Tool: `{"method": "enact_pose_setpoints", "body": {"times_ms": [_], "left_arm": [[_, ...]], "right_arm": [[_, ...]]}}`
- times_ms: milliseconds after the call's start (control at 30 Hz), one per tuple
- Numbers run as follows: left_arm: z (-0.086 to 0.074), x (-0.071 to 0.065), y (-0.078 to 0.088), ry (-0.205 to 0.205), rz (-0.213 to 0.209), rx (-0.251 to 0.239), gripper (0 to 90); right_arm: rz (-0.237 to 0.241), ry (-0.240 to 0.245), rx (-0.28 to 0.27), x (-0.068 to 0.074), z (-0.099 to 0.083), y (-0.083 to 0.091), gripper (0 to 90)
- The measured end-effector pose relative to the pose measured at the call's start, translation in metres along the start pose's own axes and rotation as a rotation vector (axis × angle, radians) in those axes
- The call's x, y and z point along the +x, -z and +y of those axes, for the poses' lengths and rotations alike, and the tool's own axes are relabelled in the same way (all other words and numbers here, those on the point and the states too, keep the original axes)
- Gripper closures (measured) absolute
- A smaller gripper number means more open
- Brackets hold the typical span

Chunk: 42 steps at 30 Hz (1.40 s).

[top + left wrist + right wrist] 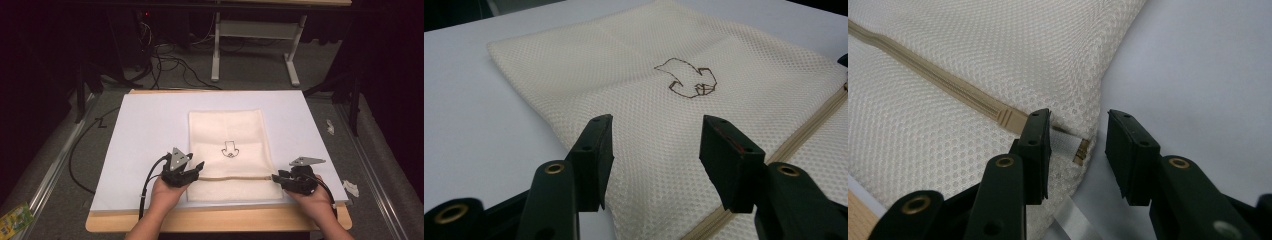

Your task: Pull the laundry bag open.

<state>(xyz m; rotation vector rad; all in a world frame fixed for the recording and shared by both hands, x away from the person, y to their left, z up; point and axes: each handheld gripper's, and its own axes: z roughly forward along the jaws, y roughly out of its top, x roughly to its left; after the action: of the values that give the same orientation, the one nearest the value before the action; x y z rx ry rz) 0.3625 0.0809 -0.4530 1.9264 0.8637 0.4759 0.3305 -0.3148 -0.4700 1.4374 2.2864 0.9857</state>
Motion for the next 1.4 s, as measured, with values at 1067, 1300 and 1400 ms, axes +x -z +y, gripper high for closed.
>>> {"method": "enact_pose_setpoints", "body": {"times_ms": [1067,1300,1400], "left_arm": [[0.011,-0.073,-0.021,-0.060,-0.298,0.087,43.6],[0.014,-0.082,-0.031,-0.047,-0.308,0.055,45.3],[0.017,-0.091,-0.037,-0.047,-0.322,0.052,46.7]], "right_arm": [[0.048,0.124,-0.038,0.011,0.003,0.011,84.7],[0.046,0.136,-0.096,0.014,0.008,0.019,84.9],[0.046,0.138,-0.113,0.016,0.010,0.022,85.0]]}}
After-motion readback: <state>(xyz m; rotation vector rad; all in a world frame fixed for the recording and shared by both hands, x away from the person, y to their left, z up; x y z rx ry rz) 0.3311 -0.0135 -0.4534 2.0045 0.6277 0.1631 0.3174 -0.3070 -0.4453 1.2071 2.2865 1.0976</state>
